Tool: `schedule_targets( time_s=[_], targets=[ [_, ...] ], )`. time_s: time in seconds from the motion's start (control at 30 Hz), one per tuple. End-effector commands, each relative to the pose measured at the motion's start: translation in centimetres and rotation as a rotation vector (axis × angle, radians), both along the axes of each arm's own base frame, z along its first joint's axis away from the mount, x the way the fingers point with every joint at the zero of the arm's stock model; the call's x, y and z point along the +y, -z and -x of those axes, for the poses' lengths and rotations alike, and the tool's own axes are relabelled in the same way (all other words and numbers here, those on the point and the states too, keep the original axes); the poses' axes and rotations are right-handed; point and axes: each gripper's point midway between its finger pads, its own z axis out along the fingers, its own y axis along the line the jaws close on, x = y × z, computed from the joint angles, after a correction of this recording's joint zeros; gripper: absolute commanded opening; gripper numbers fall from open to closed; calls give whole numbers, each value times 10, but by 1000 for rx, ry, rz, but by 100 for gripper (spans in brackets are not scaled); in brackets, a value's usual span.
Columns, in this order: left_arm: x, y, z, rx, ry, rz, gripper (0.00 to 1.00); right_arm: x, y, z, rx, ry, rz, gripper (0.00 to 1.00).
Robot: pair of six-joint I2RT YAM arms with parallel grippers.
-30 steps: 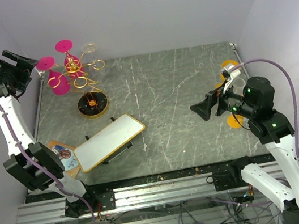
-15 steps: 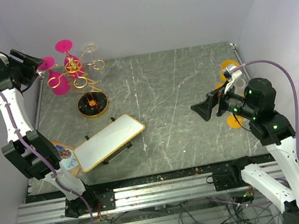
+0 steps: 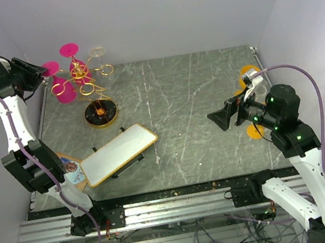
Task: Take the wine glass off the wine glass rack
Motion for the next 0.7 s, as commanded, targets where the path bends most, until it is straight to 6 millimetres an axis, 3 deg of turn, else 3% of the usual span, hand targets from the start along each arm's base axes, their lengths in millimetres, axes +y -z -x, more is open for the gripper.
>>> schedule_targets(
  time_s=[0.0, 0.67],
  targets=[
    [-5, -3, 0, -24, 25, -25, 54, 0, -1, -3, -16, 8, -2, 100],
    [-4, -22, 5, -49, 21, -59, 27, -2, -3, -2, -24, 20, -2, 100]
  ],
)
